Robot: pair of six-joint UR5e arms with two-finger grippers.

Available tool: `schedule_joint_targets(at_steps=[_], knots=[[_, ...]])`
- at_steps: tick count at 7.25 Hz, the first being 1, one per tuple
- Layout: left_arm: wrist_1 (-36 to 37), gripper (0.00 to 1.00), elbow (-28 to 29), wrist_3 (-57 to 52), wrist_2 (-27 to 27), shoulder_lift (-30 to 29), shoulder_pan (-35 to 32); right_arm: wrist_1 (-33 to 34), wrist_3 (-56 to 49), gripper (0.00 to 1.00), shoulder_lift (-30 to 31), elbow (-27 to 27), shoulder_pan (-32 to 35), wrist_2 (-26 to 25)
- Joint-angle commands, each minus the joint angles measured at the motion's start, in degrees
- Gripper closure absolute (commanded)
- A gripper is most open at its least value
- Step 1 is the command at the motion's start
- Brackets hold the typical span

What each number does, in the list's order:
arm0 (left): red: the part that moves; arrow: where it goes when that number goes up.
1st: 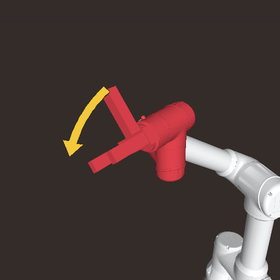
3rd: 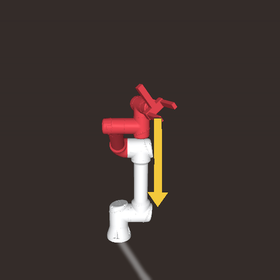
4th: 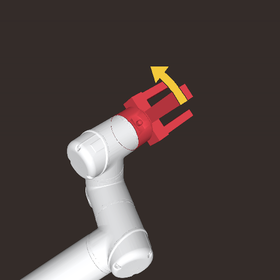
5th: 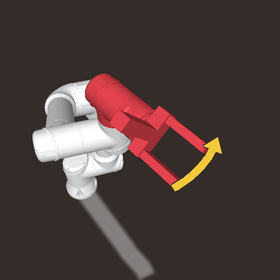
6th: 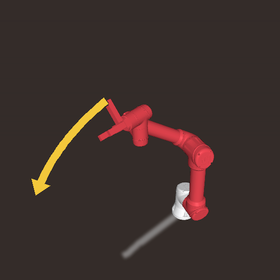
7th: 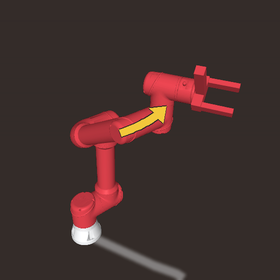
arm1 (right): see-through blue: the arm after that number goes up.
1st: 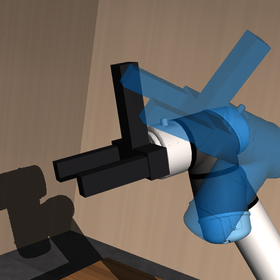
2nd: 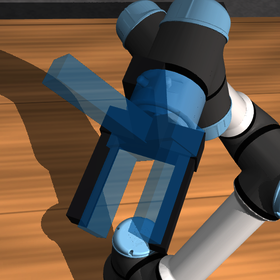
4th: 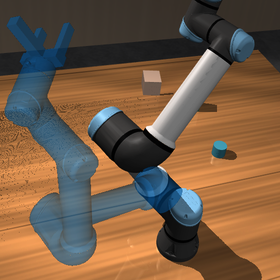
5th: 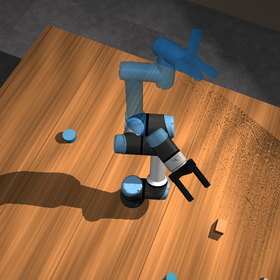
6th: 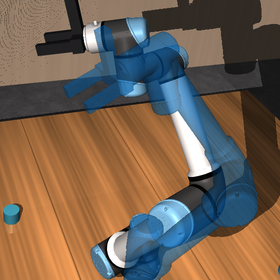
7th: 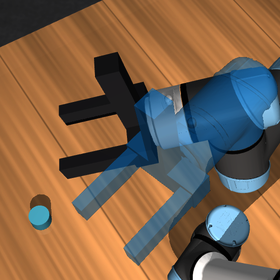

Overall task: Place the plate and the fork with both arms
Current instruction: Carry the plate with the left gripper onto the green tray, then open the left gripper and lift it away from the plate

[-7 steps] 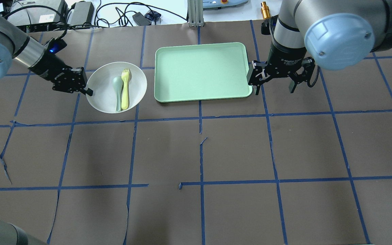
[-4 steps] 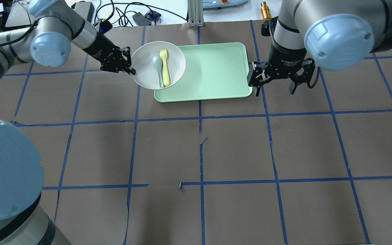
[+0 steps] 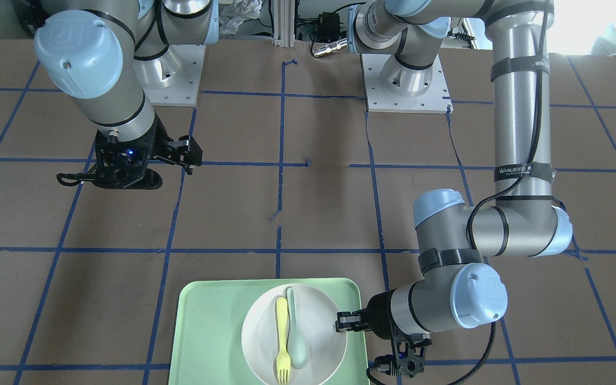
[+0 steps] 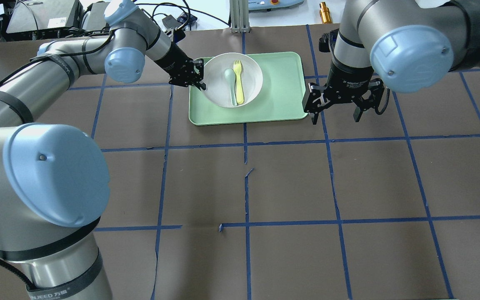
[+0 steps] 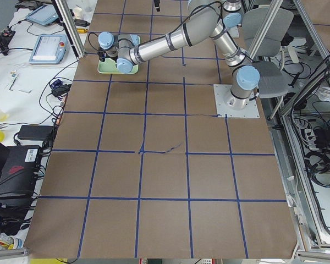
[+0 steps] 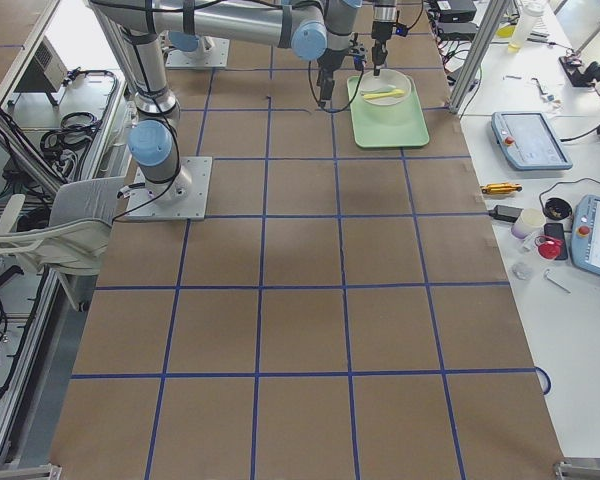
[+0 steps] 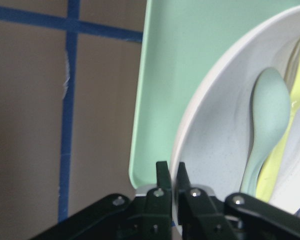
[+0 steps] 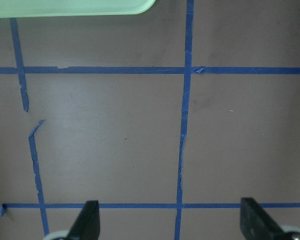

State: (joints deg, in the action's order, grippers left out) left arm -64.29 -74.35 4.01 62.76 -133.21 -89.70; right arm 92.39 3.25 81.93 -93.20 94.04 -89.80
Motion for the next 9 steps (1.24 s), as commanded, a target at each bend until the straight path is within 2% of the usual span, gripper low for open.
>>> schedule_joint_targets(at_steps=[1,5,6,7,8,9], knots=[[1.4,1.00,0.5,0.1,0.0,-1.9,-0.5,0.2,-0.1,0.00,0.0,0.1,0.0,0.0],[1.4,1.00,0.3,-0.2,0.0,-2.1,-2.4,1.1,-0.7,0.00,0.0,0.1,0.1,0.1],[2.4,0.22,-0.2,0.2,0.3,-2.1,-2.6,1.9,-2.2,0.00,-0.5,0.5,0.1,0.0],[5.0,0.00,-0.3,1.3,0.3,-1.9,-2.8,3.4,-2.2,0.00,-1.2,0.6,0.1,0.1],[5.2,0.00,-0.4,0.6,0.6,-0.3,-2.7,8.1,-2.7,0.00,-2.0,1.0,0.2,0.1],[5.0,0.00,-0.4,0.3,1.2,1.3,-1.9,13.4,-2.7,0.00,-5.6,2.6,0.2,0.2]])
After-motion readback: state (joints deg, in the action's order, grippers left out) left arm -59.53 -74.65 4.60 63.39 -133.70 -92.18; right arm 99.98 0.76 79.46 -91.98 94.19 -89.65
